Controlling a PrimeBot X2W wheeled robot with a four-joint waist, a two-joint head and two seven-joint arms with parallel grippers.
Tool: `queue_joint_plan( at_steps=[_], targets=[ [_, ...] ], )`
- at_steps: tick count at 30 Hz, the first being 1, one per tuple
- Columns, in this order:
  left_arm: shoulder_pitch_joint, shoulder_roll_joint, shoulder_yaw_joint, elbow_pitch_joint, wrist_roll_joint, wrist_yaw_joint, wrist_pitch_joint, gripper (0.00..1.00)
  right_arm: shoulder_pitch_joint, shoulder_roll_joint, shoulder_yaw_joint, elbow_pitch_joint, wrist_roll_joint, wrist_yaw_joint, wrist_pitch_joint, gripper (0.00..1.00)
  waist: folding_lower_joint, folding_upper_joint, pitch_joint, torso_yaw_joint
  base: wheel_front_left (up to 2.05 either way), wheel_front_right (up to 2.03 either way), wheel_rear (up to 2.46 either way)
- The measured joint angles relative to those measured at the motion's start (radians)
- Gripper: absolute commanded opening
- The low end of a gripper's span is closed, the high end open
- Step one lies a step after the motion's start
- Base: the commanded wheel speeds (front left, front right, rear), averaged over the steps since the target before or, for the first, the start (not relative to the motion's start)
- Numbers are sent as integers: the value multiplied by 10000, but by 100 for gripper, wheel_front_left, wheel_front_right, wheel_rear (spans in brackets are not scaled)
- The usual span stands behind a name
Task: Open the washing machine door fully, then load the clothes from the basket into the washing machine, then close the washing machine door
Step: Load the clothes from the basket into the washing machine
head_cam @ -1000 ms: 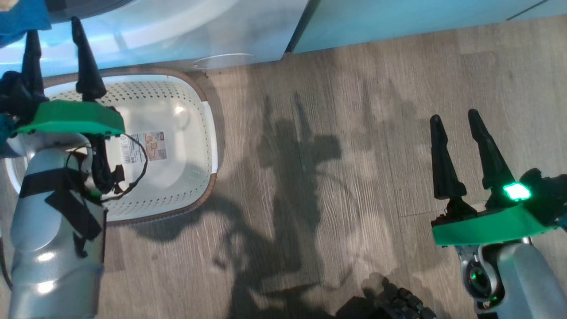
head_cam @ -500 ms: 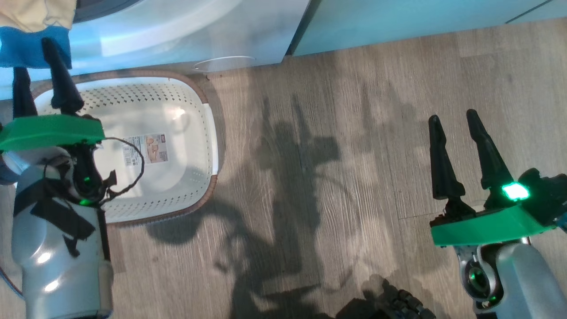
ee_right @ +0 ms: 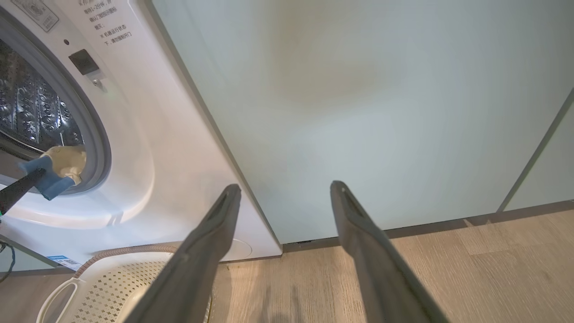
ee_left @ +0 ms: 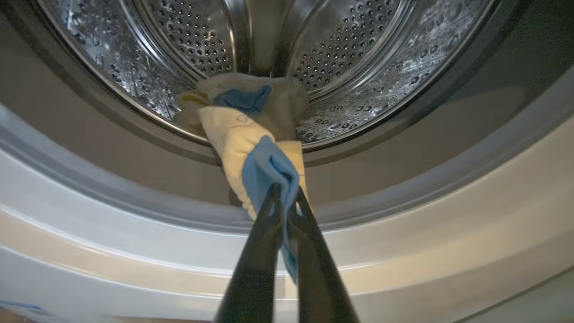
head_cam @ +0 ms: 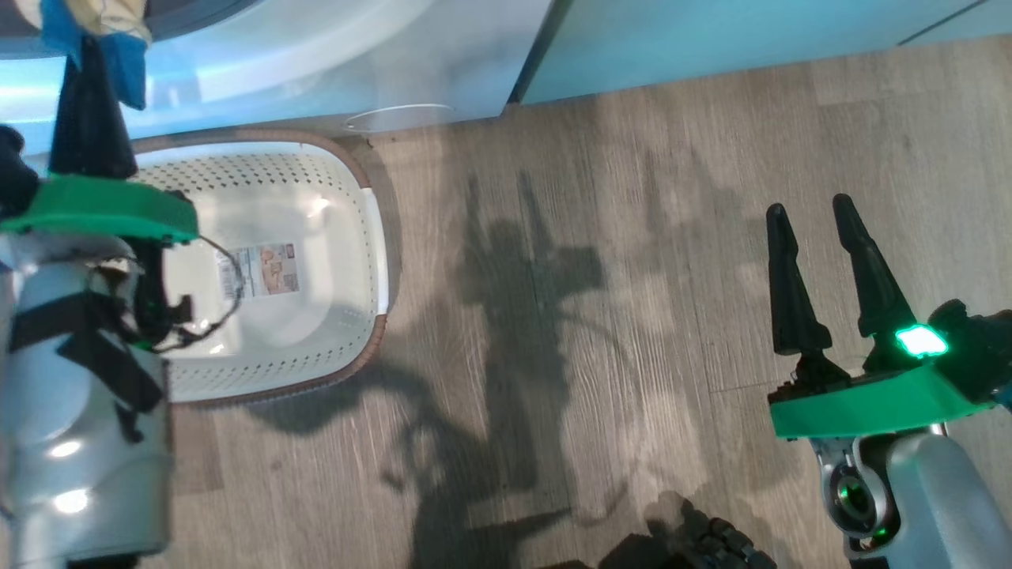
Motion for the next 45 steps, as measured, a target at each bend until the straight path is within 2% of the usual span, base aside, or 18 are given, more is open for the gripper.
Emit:
queue_joint_plan(
  at_steps=[6,14,19,20,25,30,35,38,40,45],
  targets=[
    [-688,1421,-353,-577,548,-176,2090,0,-9,-2,167,-115,433,0,0,100,0,0,229,-342,0,0,0],
    [-2325,3241,-267,-871,600,-349,4821,0,-200,2,426,-190,1170,0,0,100,1,0,685,-1167,0,0,0],
    [-3398,4337,-222,-316,564,-355,5749,0,-268,8,736,-255,1555,0,0,100,1,0,1018,-1739,0,0,0],
    [-3398,4337,-222,-316,564,-355,5749,0,-268,8,736,-255,1555,0,0,100,1,0,1018,-1739,0,0,0],
    [-4555,5262,-290,90,665,-428,6067,0,-451,12,989,-328,1831,0,0,100,2,0,1370,-2294,0,0,0],
    [-5509,5614,-382,288,1016,-98,5856,0,-475,15,1174,-357,1948,0,0,100,2,0,1712,-2696,0,0,0],
    [-5683,5486,-274,-38,1126,719,4142,0,-541,17,1162,-393,1948,0,0,100,2,0,1944,-2757,0,0,0],
    [-5651,5474,-280,-61,1338,982,3670,0,-540,17,1162,-403,1946,0,0,100,1,0,1976,-2718,0,0,0],
    [-5652,5428,-297,4,1363,995,3714,0,-540,17,1160,-403,1946,0,0,100,2,0,1976,-2695,0,0,0],
    [-5670,5371,-393,353,1135,876,4700,0,-539,17,1166,-401,1929,0,0,100,0,0,1970,-2656,0,0,0]
  ],
)
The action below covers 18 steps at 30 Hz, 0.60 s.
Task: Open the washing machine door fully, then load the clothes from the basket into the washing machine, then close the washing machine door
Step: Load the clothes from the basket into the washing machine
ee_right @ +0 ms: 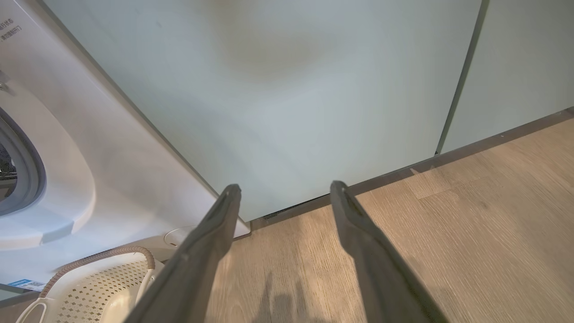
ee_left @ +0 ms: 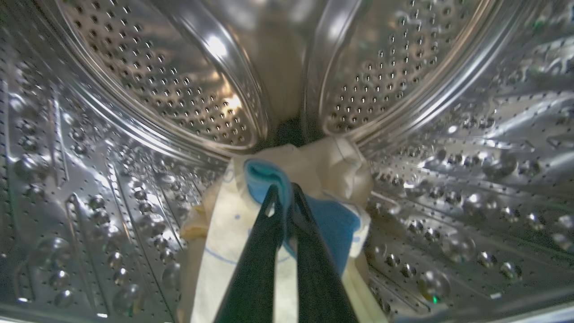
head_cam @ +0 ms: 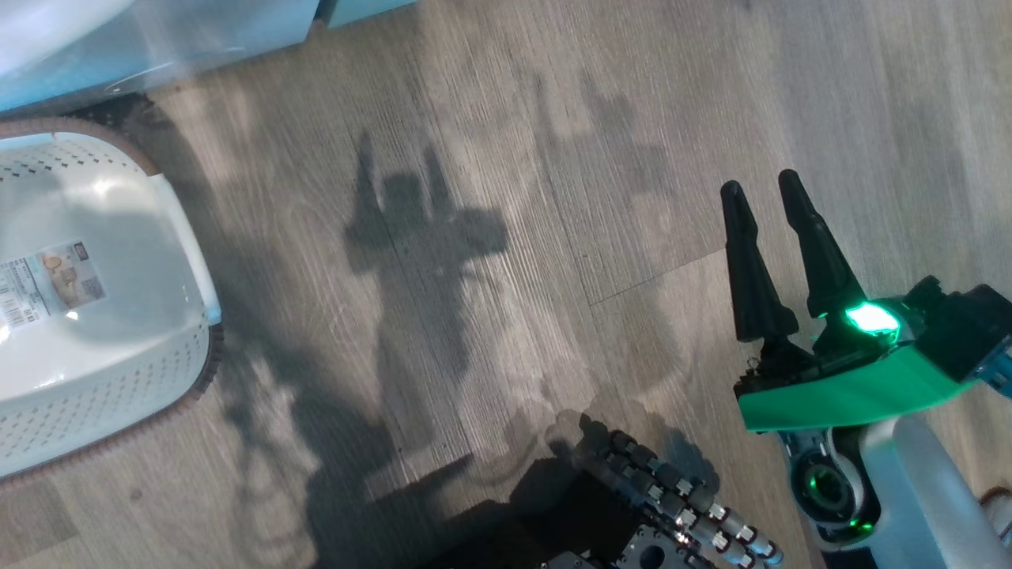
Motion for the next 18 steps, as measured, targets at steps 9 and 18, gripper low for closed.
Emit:
queue_joint_plan(
  at_steps=[9,18],
  targets=[
    [-257,15,-263,502,-366,-420,1110,100,-19,0,65,17,-13,0,0,100,0,0,-83,-9,0,0,0],
    [-394,-642,-744,1662,-646,-500,-63,100,-21,2,-322,136,-577,0,0,100,0,0,-530,503,0,0,0]
  ],
)
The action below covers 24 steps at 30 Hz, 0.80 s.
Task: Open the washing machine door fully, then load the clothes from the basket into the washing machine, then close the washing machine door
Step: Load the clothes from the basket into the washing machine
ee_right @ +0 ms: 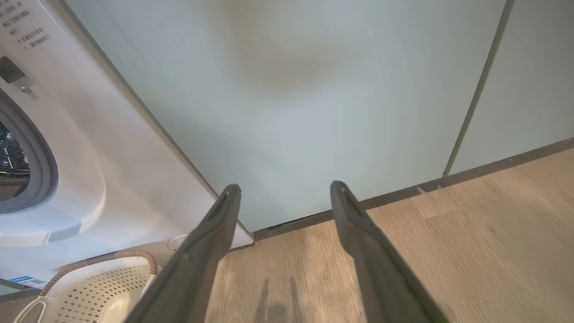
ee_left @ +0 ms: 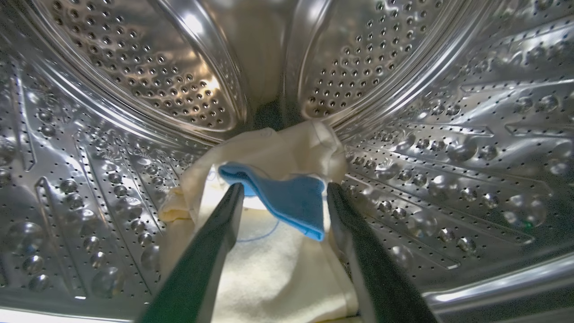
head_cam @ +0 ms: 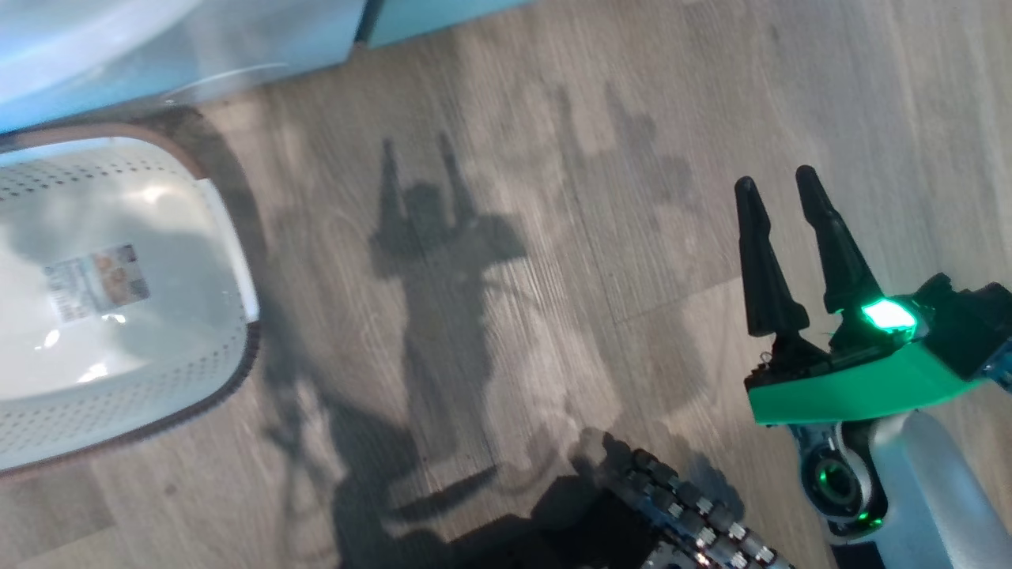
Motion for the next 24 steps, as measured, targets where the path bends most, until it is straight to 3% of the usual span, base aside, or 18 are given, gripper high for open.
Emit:
queue_joint_plan(
  at_steps=[6,13,18,24],
  targets=[
    [219,-502,-138,708,-161,-12,-1586,100,6,-2,-314,19,-466,0,0,100,0,0,-431,479,0,0,0],
    [1536,-1283,-155,844,-575,-111,-3057,100,35,-6,-642,48,-884,0,0,100,-1,0,-993,1051,0,0,0],
    [2558,-1755,-230,182,-629,8,-3695,100,49,-6,-788,59,-1034,0,0,100,-1,0,-1291,1369,0,0,0],
    [5034,-2834,-278,-2380,-729,654,-3963,100,347,-10,-945,98,-1342,0,0,100,-1,0,-1787,1771,0,0,0]
  ],
)
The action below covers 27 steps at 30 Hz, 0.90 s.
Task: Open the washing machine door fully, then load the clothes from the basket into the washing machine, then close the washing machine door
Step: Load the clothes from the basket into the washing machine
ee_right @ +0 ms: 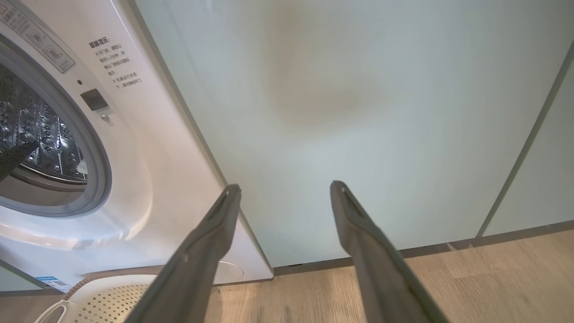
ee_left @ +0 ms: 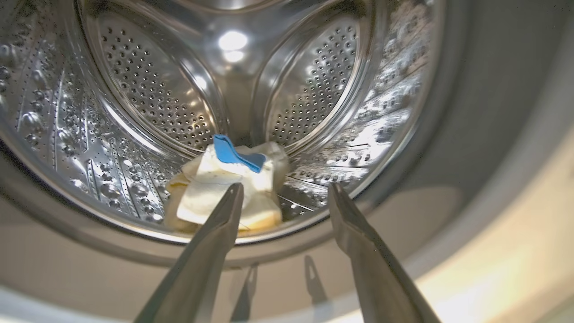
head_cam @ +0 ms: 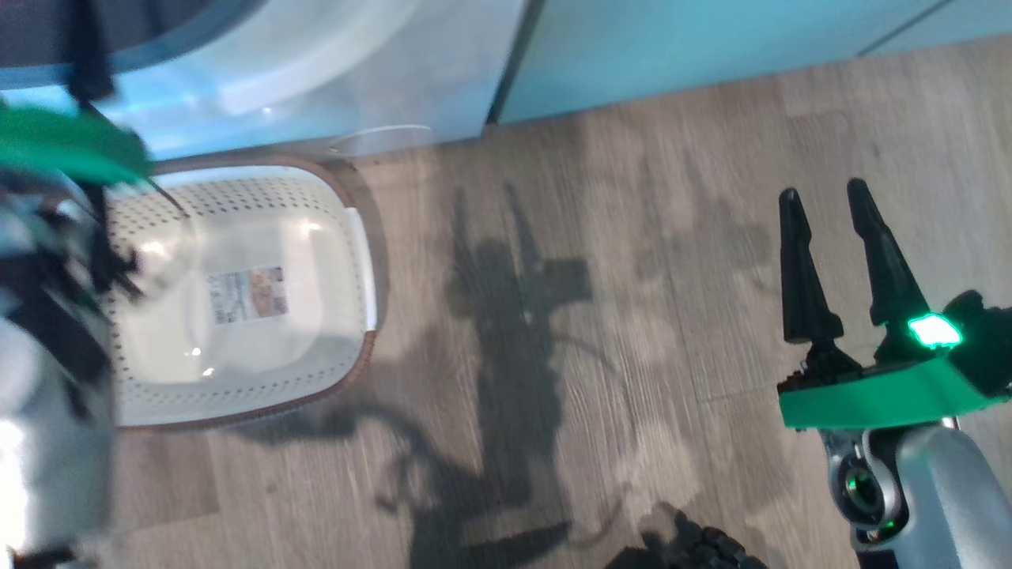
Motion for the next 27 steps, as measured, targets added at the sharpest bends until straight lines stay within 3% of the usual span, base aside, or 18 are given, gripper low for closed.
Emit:
queue_joint_plan(
  at_steps=[6,11,15,27],
  targets=[
    [2587,-1028,-441,-3009,186,788,385,100,181,-2,-192,50,-326,0,0,100,0,0,-495,413,0,0,0],
    [4272,-1609,-685,-4431,249,1126,644,100,410,-4,-261,146,-677,0,0,100,0,0,-943,765,0,0,0],
    [5273,-1969,-874,-4907,198,1189,642,100,625,-6,-395,253,-961,0,0,100,0,0,-1311,1095,0,0,0],
    [6971,-2276,-1622,-4943,157,1187,397,100,1685,-8,-771,502,-1526,0,0,100,0,0,-2836,1972,0,0,0]
  ],
)
